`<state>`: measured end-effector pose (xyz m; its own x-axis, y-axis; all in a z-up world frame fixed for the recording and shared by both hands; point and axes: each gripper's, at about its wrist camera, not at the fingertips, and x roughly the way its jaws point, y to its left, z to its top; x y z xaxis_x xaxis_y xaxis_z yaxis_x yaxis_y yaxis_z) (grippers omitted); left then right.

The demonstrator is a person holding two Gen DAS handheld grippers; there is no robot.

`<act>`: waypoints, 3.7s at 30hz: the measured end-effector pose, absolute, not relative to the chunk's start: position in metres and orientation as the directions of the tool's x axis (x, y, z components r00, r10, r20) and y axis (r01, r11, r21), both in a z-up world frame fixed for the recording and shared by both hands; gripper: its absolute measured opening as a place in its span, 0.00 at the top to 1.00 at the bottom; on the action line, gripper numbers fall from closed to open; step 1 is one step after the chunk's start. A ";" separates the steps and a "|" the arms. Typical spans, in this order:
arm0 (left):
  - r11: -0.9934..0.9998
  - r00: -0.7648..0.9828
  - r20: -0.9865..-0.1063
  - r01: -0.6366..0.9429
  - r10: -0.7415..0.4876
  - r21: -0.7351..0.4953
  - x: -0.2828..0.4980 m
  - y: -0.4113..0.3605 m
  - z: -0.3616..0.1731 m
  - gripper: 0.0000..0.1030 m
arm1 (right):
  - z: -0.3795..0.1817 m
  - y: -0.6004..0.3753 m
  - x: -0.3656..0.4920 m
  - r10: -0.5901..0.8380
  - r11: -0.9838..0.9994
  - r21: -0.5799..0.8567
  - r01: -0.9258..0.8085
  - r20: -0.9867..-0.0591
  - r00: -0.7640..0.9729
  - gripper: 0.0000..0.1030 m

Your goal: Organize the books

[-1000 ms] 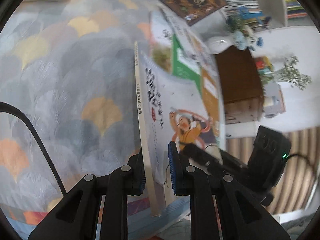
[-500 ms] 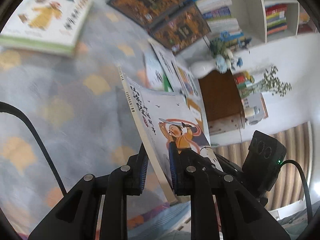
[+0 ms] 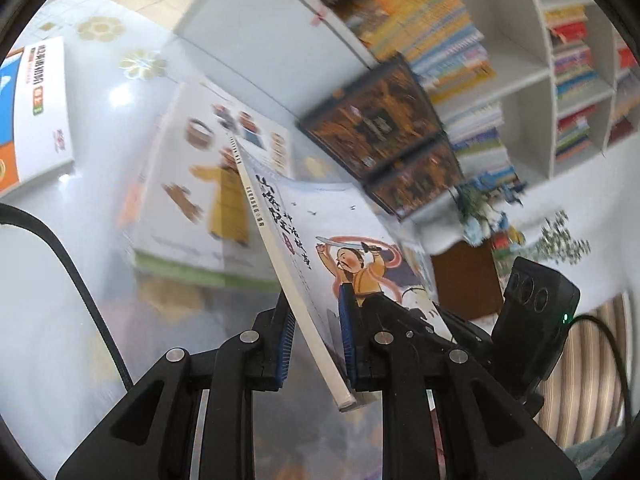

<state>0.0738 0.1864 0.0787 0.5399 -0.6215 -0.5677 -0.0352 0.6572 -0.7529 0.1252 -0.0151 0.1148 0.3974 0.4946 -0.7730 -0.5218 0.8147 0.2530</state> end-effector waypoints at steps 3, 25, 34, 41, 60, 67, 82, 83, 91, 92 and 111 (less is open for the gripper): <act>0.649 0.547 -0.564 -0.048 -0.619 -0.759 0.093 0.201 0.067 0.83 | 0.102 -0.003 0.154 0.502 0.821 0.294 -0.489 -0.781 0.373 0.71; 0.632 0.563 -0.608 -0.185 -0.559 -0.752 0.130 0.255 0.020 0.74 | 0.058 0.026 0.229 0.459 0.873 0.361 -0.329 -0.837 0.300 0.69; 0.672 0.592 -0.633 -0.197 -0.499 -0.714 0.088 0.255 0.047 0.73 | 0.063 0.013 0.199 0.397 0.894 0.289 -0.342 -0.866 0.305 0.47; 0.681 0.534 -0.640 -0.154 -0.552 -0.716 0.056 0.205 0.055 0.73 | 0.045 -0.086 0.121 0.384 0.921 0.349 -0.172 -0.886 0.261 0.47; 0.736 0.255 -0.701 0.070 -0.666 -0.673 0.029 -0.080 0.075 0.65 | 0.041 -0.329 -0.002 0.405 0.885 0.453 0.108 -0.863 0.302 0.47; 0.719 0.154 -0.703 0.166 -0.695 -0.675 0.029 -0.191 0.072 0.65 | 0.058 -0.436 -0.013 0.330 0.864 0.454 0.216 -0.837 0.436 0.47; 0.789 0.103 -0.794 0.242 -0.599 -0.564 0.073 -0.319 0.035 0.65 | 0.056 -0.579 0.032 0.203 0.851 0.416 0.320 -0.823 0.530 0.68; 0.793 0.108 -0.796 0.237 -0.596 -0.561 0.075 -0.319 0.033 0.65 | 0.054 -0.582 0.035 0.213 0.848 0.424 0.317 -0.822 0.529 0.68; 0.816 0.116 -0.814 0.200 -0.570 -0.542 0.077 -0.320 0.019 0.64 | 0.048 -0.577 0.049 0.208 0.873 0.397 0.284 -0.828 0.521 0.67; 0.813 0.116 -0.811 0.197 -0.574 -0.547 0.077 -0.320 0.019 0.63 | 0.048 -0.577 0.049 0.208 0.874 0.396 0.283 -0.829 0.519 0.67; 0.805 0.096 -0.801 0.140 -0.591 -0.577 0.021 -0.276 0.004 0.62 | 0.030 -0.573 -0.014 0.523 0.655 0.688 0.311 -0.711 0.470 0.65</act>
